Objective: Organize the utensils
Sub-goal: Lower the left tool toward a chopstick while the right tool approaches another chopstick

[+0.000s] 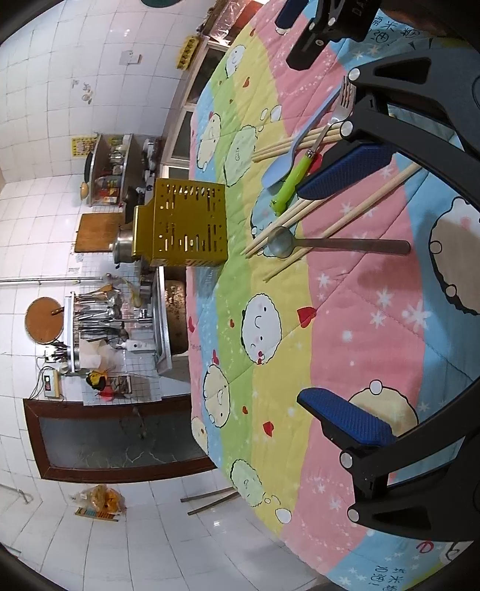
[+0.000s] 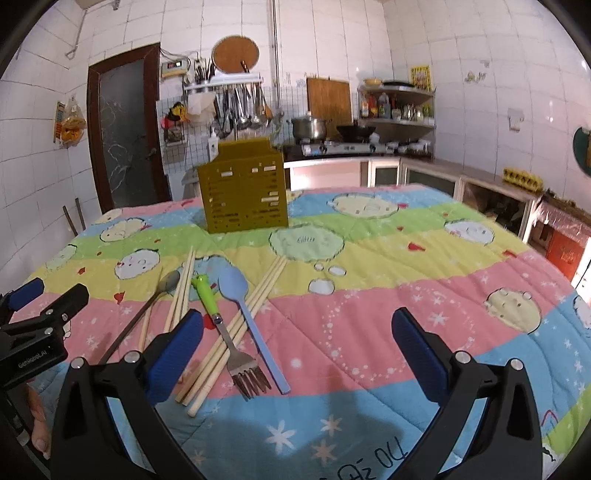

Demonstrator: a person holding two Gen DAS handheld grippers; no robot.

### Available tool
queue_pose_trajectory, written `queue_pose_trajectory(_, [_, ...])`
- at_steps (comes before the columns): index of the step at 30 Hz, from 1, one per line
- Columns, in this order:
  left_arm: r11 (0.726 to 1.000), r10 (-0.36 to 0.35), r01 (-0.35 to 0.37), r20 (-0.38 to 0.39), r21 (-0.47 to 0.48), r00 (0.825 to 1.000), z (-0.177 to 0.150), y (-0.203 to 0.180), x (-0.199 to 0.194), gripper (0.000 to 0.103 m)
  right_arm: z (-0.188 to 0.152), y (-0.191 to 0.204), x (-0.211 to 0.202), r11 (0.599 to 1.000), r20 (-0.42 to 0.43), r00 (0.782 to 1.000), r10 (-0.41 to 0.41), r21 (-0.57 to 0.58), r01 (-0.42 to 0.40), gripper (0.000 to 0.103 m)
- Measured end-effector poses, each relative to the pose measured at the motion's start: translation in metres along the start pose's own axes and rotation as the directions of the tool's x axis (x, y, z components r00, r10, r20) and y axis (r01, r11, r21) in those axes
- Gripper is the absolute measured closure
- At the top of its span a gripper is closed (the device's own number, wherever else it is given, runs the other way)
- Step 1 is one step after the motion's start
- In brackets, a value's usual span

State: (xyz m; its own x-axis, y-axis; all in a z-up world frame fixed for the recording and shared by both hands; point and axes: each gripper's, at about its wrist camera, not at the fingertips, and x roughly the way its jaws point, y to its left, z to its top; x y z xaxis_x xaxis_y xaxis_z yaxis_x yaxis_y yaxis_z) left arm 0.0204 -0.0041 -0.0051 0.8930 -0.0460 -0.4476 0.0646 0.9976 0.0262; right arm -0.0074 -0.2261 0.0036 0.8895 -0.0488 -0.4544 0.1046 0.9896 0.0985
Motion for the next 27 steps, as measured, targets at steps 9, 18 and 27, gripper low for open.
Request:
queue_pose_trajectory(9, [1.000, -0.013, 0.012, -0.098, -0.015, 0.995, 0.036, 0.004, 0.038, 0.005, 0.029, -0.007, 0.017, 0.997, 0.006, 1.000, 0.019, 0.074, -0.020, 0.004])
queue_pose_trajectory(18, [1.000, -0.017, 0.015, -0.239, -0.012, 0.971, 0.051, 0.005, 0.104, 0.005, 0.056, -0.003, 0.080, 0.999, -0.112, 0.994, -0.003, 0.051, 0.009, 0.004])
queue_pose_trajectory(27, [0.999, -0.007, -0.008, -0.381, -0.038, 0.925, 0.042, 0.015, 0.160, 0.005, 0.051, -0.015, 0.137, 0.994, -0.255, 0.965, -0.066, 0.070, 0.087, 0.004])
